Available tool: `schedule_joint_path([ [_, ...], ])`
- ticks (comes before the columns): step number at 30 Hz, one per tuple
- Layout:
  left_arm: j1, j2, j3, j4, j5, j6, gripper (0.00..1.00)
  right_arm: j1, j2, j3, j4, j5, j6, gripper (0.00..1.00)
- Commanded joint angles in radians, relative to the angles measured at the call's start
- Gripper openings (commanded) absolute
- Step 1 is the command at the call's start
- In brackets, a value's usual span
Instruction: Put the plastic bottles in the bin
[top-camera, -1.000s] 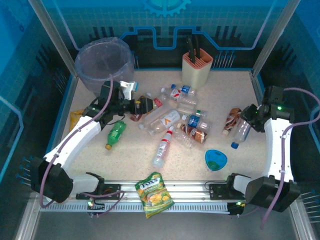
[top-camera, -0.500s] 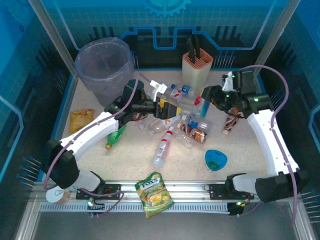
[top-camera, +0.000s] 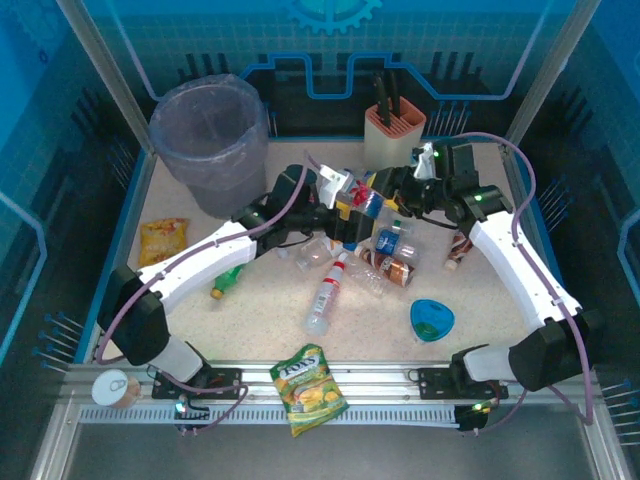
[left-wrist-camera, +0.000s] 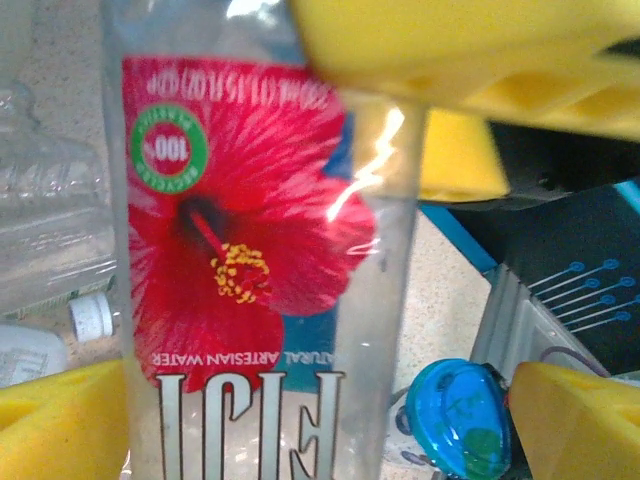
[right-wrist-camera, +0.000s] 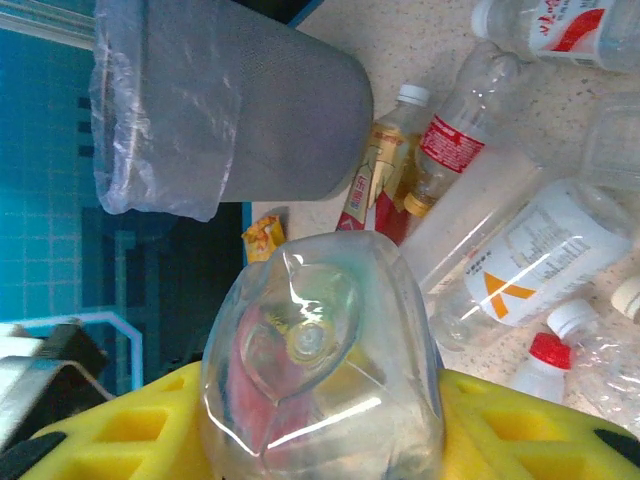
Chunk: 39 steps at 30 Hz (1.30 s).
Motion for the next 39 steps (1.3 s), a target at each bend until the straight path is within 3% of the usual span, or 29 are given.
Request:
schedule_joint_path([
  [1,-0.016,0.028,0.04,-0.07,-0.098,0.048,0.97,0.014,-0.011,-0.009,0.057,-0.046,0.024,0.5],
  [4,-0.016,0.027,0.041,-0.073,-0.143,0.06,0.98,0.015,-0.014,-0.007,0.044,-0.044,0.016,0.5],
  [14,-0.015,0.033,0.043,-0.07,-0.127,0.046,0.68,0.016,-0.001,-0.022,0.061,-0.042,0.014,0.5],
  [19,-0.015,0.032,0.052,-0.074,-0.125,0.043,0.6,0.016,0.012,-0.022,0.071,-0.055,0.017,0.51],
  [24,-0.015,0.025,0.073,-0.108,-0.136,0.054,0.57,0.007,0.017,0.0,0.065,-0.055,-0.01,0.78],
  [29,-0.009,-0.003,0.117,-0.187,-0.17,0.088,0.51,-0.05,0.01,0.047,-0.02,-0.042,-0.096,0.95],
  [34,0.054,-0.055,0.215,-0.319,-0.204,0.128,0.44,-0.139,-0.042,0.014,-0.119,0.002,-0.185,0.98],
  [39,0.229,-0.079,0.35,-0.465,-0.221,0.141,0.32,-0.185,-0.098,-0.051,-0.255,0.133,-0.314,0.99],
])
